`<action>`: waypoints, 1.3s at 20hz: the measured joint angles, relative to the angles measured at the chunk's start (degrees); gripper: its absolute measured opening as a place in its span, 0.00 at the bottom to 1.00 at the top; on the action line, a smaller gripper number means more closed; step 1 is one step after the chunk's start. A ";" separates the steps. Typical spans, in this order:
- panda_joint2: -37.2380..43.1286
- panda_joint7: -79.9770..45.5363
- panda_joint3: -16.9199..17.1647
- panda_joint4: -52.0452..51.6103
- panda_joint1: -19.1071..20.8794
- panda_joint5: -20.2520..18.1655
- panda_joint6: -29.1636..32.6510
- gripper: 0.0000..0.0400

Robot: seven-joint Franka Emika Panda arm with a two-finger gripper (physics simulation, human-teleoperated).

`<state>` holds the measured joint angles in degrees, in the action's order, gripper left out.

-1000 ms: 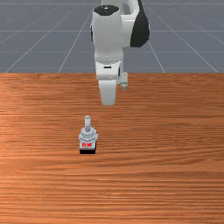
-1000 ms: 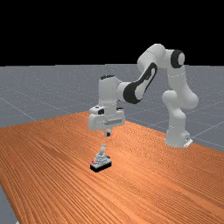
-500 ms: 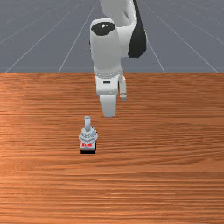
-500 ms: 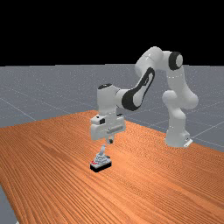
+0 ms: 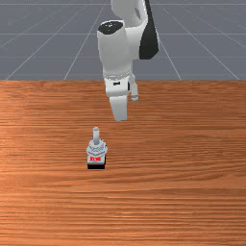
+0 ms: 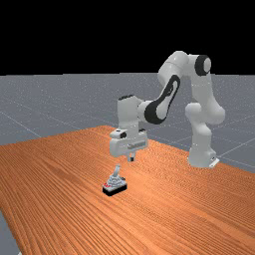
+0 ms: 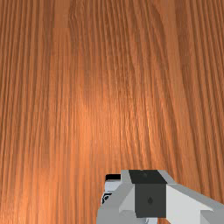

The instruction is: Turn on the trigger

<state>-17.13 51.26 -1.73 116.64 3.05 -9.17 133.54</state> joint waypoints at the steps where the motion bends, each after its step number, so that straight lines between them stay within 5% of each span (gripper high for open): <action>1: 0.00 -2.38 0.76 -0.39 -0.83 2.66 -1.57 0.00; 5: 0.64 -6.88 1.67 0.86 -2.80 7.09 0.60 0.00; 10: 0.10 4.40 -0.56 0.02 1.52 -3.26 -1.33 0.00; 11: 0.61 -5.44 2.14 0.95 -0.25 1.64 0.94 0.00; 16: -0.56 5.43 2.69 -1.11 4.63 -0.76 -1.32 0.00; 26: -3.22 4.19 3.37 -0.94 4.34 1.15 0.65 0.00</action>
<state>-20.35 55.45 1.64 115.71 7.39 -8.02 134.20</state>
